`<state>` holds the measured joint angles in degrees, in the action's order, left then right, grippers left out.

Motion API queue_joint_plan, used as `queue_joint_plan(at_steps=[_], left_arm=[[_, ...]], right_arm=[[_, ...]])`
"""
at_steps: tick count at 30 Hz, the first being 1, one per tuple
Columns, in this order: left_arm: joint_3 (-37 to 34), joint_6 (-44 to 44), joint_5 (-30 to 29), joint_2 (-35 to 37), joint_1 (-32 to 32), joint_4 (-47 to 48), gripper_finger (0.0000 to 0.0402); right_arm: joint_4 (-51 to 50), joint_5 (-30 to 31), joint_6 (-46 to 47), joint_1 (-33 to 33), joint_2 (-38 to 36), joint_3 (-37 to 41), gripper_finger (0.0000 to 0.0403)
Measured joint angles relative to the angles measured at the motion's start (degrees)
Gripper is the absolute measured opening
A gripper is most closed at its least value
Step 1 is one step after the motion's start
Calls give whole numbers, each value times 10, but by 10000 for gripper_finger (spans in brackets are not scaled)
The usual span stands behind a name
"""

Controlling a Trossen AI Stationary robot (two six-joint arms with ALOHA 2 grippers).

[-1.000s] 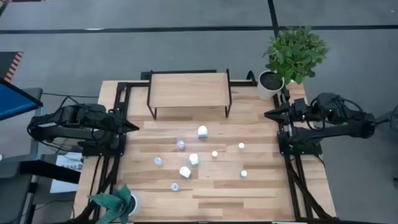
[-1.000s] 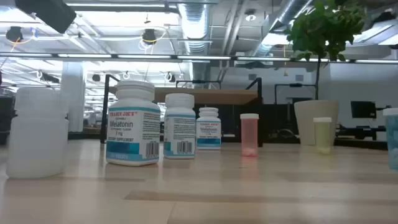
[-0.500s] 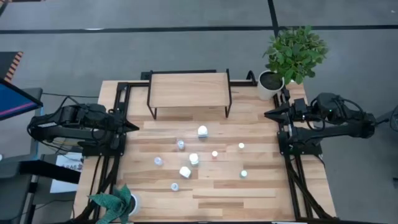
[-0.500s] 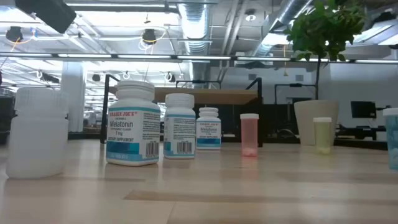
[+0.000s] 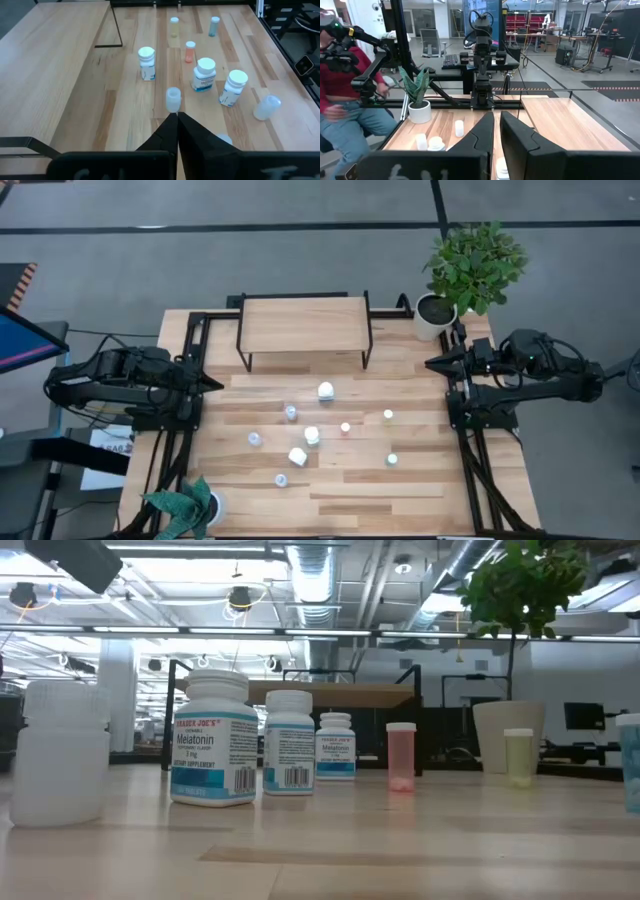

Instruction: Pick and place medicine bottles onto shelf by color

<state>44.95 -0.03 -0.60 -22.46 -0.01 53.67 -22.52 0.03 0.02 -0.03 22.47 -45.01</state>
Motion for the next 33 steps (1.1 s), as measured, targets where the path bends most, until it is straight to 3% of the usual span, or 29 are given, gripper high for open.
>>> queue_joint_plan(at_steps=[33], left_arm=[[0,-8,0,0,0,-2,0]], right_arm=[[0,0,0,0,0,0,59]])
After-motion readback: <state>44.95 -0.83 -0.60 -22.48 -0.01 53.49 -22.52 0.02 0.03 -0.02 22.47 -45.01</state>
